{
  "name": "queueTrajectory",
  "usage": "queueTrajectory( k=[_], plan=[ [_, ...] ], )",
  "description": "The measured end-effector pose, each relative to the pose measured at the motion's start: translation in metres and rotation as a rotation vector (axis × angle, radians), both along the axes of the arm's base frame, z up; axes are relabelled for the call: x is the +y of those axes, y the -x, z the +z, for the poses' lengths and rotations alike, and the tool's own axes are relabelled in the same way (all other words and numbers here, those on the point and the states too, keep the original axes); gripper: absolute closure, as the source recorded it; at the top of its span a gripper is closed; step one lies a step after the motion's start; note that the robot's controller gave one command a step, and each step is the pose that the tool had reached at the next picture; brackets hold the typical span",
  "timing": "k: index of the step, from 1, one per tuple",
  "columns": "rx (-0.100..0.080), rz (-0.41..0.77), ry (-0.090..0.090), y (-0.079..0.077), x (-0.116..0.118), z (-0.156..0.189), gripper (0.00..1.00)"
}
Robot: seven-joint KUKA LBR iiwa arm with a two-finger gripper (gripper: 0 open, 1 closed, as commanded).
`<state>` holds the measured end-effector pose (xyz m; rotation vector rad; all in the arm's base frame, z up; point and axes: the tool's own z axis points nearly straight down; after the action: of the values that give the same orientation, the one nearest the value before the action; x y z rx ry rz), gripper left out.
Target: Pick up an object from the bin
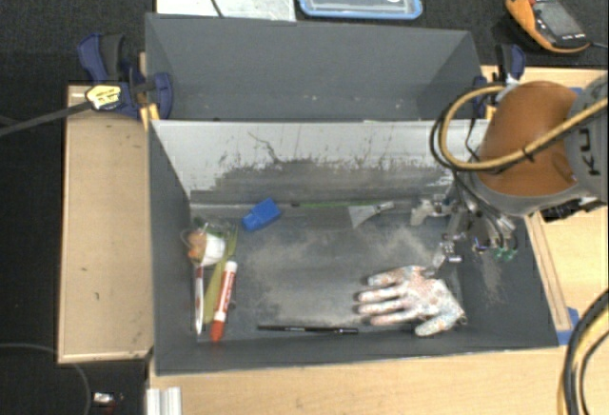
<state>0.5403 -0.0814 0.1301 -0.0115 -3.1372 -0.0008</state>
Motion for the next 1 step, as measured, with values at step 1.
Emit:
queueTrajectory(
  k=[1],
  plan=[
    [-0.007,0.003,0.001,-0.0020,0.0002,0.0036,0.00]
  ],
)
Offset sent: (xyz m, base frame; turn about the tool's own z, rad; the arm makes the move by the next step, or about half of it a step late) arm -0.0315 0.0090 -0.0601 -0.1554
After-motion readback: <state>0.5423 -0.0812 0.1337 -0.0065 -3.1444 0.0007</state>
